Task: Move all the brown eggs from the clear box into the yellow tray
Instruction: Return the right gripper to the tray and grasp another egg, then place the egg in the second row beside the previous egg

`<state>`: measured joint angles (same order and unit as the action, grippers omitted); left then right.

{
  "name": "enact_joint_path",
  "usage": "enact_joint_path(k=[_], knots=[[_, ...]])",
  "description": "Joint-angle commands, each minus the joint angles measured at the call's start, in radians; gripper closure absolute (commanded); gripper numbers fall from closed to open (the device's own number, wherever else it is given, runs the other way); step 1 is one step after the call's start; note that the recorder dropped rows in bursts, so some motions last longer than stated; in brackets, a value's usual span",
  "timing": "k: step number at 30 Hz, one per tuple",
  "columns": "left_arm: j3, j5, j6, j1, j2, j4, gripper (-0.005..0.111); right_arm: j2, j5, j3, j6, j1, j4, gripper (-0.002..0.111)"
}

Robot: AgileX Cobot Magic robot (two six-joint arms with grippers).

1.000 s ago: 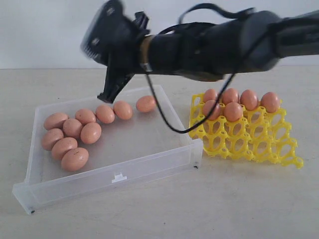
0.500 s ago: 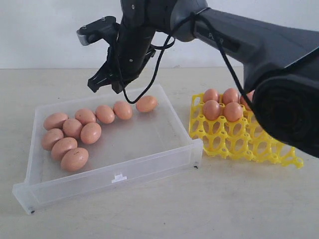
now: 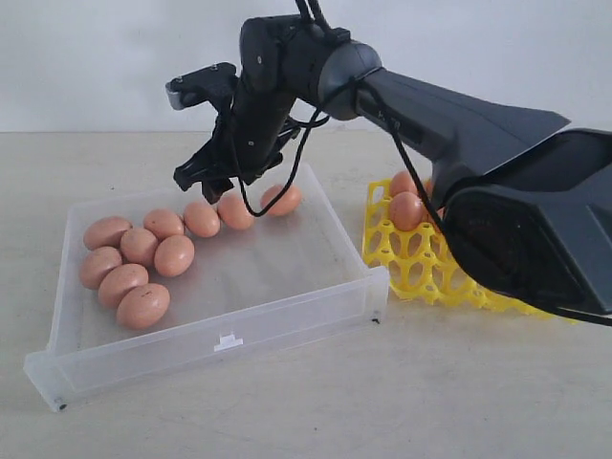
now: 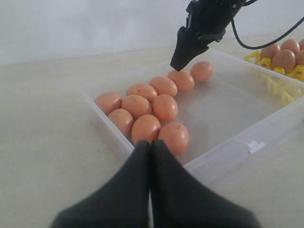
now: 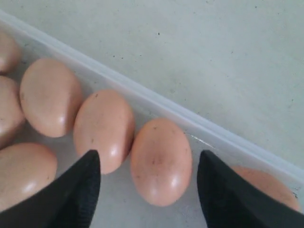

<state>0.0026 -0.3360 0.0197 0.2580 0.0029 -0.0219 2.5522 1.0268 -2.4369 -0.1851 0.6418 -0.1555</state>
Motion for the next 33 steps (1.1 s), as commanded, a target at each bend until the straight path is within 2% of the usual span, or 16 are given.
enact_joint_path(k=[1,8,10,11,13,15,16,20,28,31,33], knots=[[-0.003,0.004,0.001,0.000,-0.003,-0.014,0.111,0.031,-0.062,-0.007,0.017,-0.005,0.017,0.050],[-0.003,0.004,0.001,0.000,-0.003,-0.014,0.111,0.079,-0.089,-0.007,0.080,-0.005,0.049,0.050],[-0.003,0.004,0.001,0.000,-0.003,-0.014,0.111,0.092,-0.087,-0.007,0.101,-0.005,0.054,0.054],[-0.003,0.004,0.001,0.000,-0.003,-0.014,0.111,0.095,-0.087,-0.007,0.108,-0.005,0.056,0.058],[-0.003,0.002,0.001,0.000,-0.003,-0.014,0.111,0.097,-0.087,-0.007,0.107,-0.005,0.056,0.075],[-0.003,0.002,0.001,0.000,-0.003,-0.014,0.111,0.093,-0.090,-0.007,0.106,-0.005,0.056,0.101],[-0.003,0.002,0.001,0.000,-0.003,-0.014,0.111,0.092,-0.087,-0.007,0.108,-0.005,0.056,0.108],[-0.003,0.002,0.001,0.000,-0.003,-0.014,0.111,0.060,-0.050,-0.007,0.106,-0.005,0.044,0.109],[-0.003,0.002,0.001,0.000,-0.003,-0.014,0.111,-0.073,0.153,0.010,0.050,0.017,-0.036,0.109],[-0.003,0.002,0.001,0.000,-0.003,-0.014,0.111,-0.160,0.077,0.107,0.057,0.041,-0.024,0.109],[-0.003,0.002,0.001,0.000,-0.003,-0.014,0.111,-0.245,-0.104,0.241,0.089,0.063,0.017,0.109]])
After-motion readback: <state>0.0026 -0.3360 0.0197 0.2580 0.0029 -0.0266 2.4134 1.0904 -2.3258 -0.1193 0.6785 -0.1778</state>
